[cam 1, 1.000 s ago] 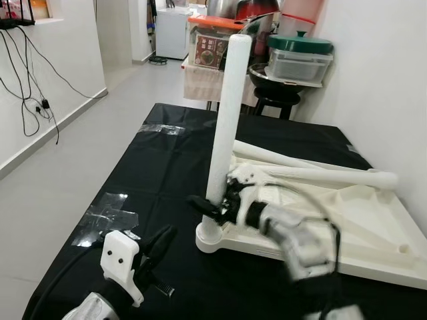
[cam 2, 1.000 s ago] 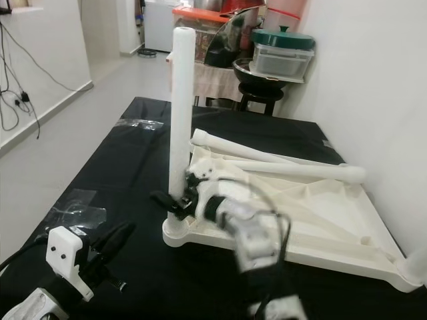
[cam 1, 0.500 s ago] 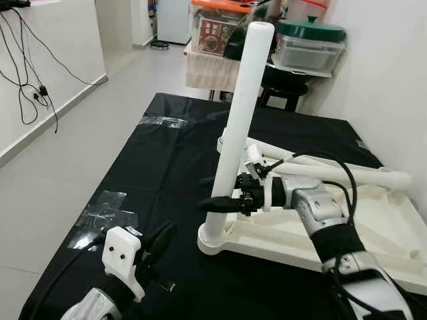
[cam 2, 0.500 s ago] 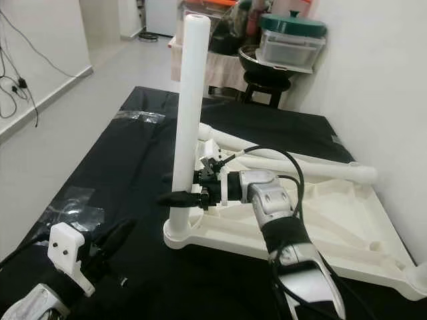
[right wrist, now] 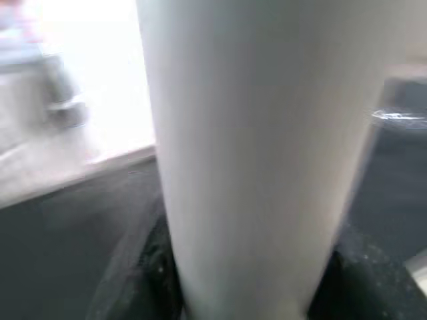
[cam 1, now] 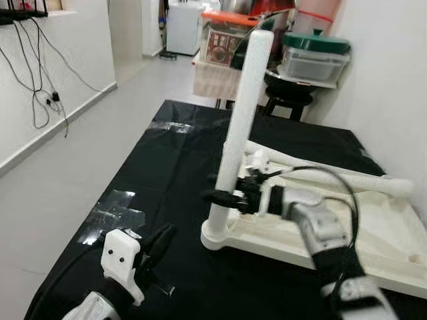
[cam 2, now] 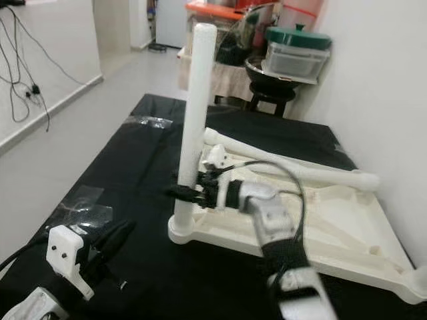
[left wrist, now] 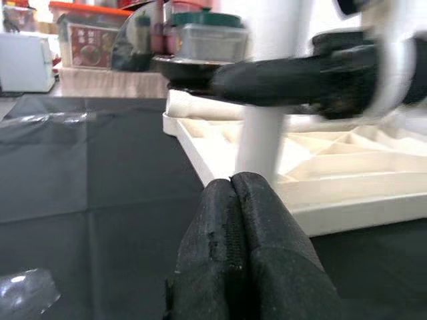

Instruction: Building children table

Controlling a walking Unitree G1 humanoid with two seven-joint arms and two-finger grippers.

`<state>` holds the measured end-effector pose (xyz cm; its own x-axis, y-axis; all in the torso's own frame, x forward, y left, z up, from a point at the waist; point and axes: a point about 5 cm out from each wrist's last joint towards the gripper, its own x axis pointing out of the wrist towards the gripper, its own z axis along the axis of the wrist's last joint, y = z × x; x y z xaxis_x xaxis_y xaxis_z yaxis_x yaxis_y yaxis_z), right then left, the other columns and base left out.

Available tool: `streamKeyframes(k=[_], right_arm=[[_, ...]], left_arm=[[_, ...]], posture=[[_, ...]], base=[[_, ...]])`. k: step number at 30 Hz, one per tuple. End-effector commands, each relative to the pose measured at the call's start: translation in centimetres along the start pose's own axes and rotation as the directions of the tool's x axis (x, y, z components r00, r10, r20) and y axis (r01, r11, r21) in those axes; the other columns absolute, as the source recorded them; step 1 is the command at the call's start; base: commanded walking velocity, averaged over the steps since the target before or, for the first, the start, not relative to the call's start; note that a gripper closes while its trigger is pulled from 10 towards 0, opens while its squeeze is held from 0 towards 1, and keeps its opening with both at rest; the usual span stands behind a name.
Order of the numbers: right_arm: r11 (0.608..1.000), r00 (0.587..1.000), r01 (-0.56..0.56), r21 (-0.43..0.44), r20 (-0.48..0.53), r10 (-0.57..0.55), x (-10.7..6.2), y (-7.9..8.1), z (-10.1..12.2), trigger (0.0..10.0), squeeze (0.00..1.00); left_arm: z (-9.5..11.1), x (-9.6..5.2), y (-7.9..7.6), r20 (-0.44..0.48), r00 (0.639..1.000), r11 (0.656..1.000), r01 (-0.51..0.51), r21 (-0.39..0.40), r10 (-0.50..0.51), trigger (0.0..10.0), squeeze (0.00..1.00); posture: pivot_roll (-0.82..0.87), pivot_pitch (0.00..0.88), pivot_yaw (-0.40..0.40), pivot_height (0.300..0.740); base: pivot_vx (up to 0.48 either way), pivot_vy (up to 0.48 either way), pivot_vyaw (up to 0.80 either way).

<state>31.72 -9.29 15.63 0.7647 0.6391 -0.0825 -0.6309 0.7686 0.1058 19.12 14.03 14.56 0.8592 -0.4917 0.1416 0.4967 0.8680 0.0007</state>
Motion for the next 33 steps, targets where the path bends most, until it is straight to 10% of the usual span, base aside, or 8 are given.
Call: streamKeyframes(k=[1, 11, 12, 13, 15, 23, 26, 33], right_arm=[[0.969, 0.958, 0.246, 0.005, -0.151, -0.243, -1.8, 0.4, -3.2, 0.0, 0.00], [0.965, 0.961, 0.202, -0.167, -0.153, -0.228, -0.3, 1.1, -3.1, 0.0, 0.00], [0.965, 0.959, 0.215, -0.151, -0.156, -0.238, -0.3, 1.4, -3.1, 10.0, 0.00], [0.965, 0.959, 0.215, -0.151, -0.156, -0.238, -0.3, 1.4, -3.1, 10.0, 0.00], [0.982, 0.972, 0.172, -0.082, -0.147, -0.183, 0.0, 1.7, -2.6, 10.0, 1.00], [0.989, 0.989, -0.146, -0.008, -0.018, 0.146, 0.4, 1.7, 0.1, 10.0, 0.99], [0.917, 0.920, -0.393, -0.069, -0.026, 0.392, 0.2, 0.4, 1.3, 10.0, 0.00], [0.815, 0.821, -0.567, -0.123, -0.163, 0.547, 0.0, -2.0, 1.2, 10.0, 0.00]], left_arm=[[0.1, -0.2, 0.0, -0.006, 1.000, 1.000, 0.001, -0.007, -0.001, 10.0, 0.00], [-0.2, 0.0, 0.3, -0.016, 1.000, 1.000, 0.009, -0.010, -0.009, 10.0, 0.00], [-0.2, 0.0, 0.3, -0.013, 1.000, 1.000, 0.001, -0.006, -0.001, 10.0, 0.00], [-0.2, 0.0, 0.3, -0.013, 1.000, 1.000, 0.001, -0.006, -0.001, 10.0, 0.00], [-0.2, 0.1, 0.2, -0.009, 1.000, 1.000, -0.007, -0.002, 0.007, 10.0, 0.00], [-0.3, 0.2, 0.1, -0.009, 1.000, 1.000, -0.003, -0.006, 0.003, 10.0, 0.00], [-0.4, 0.3, 0.0, -0.008, 1.000, 1.000, 0.001, -0.009, -0.001, 10.0, 0.00], [-0.6, 0.5, -0.1, -0.009, 1.000, 1.000, 0.001, -0.008, -0.001, 10.0, 0.00]], posture=[[0.02, 0.022, -0.123, 0.740], [0.01, 0.000, -0.112, 0.740], [0.02, 0.000, -0.119, 0.740], [0.02, 0.000, -0.119, 0.740], [0.02, 0.000, -0.122, 0.740], [0.03, 0.000, -0.129, 0.740], [0.03, 0.000, -0.132, 0.740], [0.04, 0.000, -0.137, 0.740]], base=[[0.000, 0.000, 0.00], [0.000, 0.000, 0.00], [0.000, 0.000, 0.00], [0.000, 0.000, 0.00], [0.000, 0.000, 0.00], [0.000, 0.000, 0.00], [0.000, 0.000, 0.00], [0.000, 0.000, 0.00]])
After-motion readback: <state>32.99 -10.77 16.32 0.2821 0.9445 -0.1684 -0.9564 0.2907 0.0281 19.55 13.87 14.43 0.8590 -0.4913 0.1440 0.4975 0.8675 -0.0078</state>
